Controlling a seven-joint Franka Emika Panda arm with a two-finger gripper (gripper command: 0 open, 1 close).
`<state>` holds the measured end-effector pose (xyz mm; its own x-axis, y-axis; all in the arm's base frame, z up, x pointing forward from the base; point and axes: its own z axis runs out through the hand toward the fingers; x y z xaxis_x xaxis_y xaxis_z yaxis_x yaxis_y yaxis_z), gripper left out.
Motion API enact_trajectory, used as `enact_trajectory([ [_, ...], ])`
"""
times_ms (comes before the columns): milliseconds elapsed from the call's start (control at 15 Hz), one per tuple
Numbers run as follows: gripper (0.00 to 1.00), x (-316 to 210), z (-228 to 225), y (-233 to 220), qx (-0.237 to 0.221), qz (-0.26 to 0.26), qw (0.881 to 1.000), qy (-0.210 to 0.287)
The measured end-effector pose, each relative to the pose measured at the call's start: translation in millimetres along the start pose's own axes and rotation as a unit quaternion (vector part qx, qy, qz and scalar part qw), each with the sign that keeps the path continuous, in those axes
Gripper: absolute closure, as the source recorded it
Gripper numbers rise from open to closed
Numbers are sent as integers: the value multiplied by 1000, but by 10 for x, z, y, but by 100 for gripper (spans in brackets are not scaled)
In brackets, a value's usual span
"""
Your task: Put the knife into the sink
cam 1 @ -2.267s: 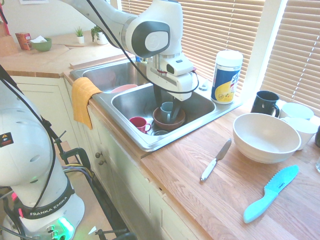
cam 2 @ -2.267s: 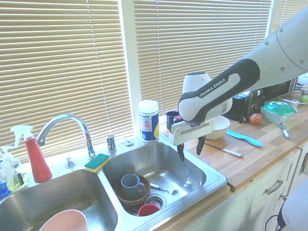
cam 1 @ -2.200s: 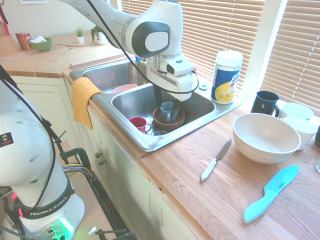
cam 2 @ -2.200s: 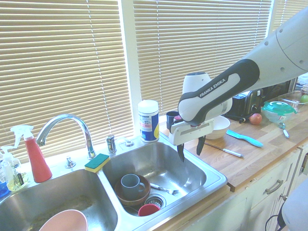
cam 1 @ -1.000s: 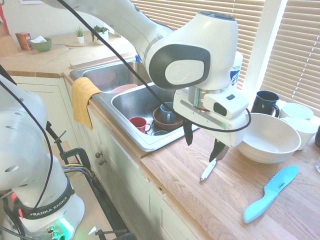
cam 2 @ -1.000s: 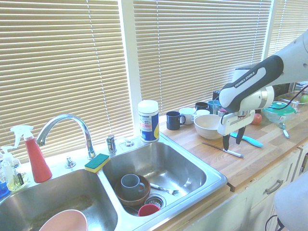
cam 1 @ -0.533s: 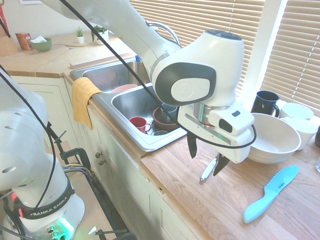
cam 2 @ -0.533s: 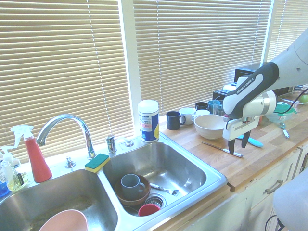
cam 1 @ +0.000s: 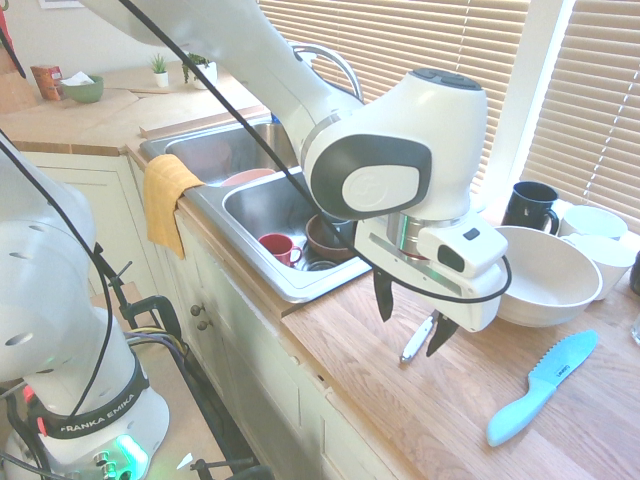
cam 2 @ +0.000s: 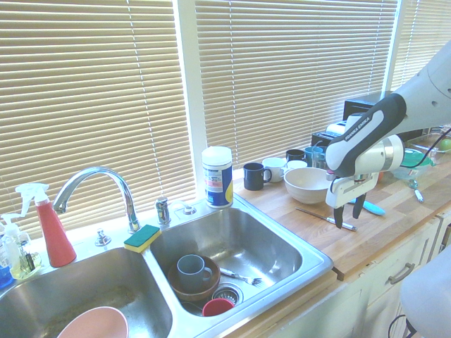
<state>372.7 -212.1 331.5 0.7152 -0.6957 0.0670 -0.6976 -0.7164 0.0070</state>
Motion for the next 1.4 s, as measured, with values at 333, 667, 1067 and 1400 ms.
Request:
enact_trajectory([
  [333, 100, -5, 161, -188, 2, -17, 1000, 5],
  [667, 100, -5, 183, -286, 8, -21, 1000, 10],
  [1067, 100, 3, 179, -307, 13, -16, 1000, 12],
  [1400, 100, -16, 168, -375, 16, -21, 1000, 12],
])
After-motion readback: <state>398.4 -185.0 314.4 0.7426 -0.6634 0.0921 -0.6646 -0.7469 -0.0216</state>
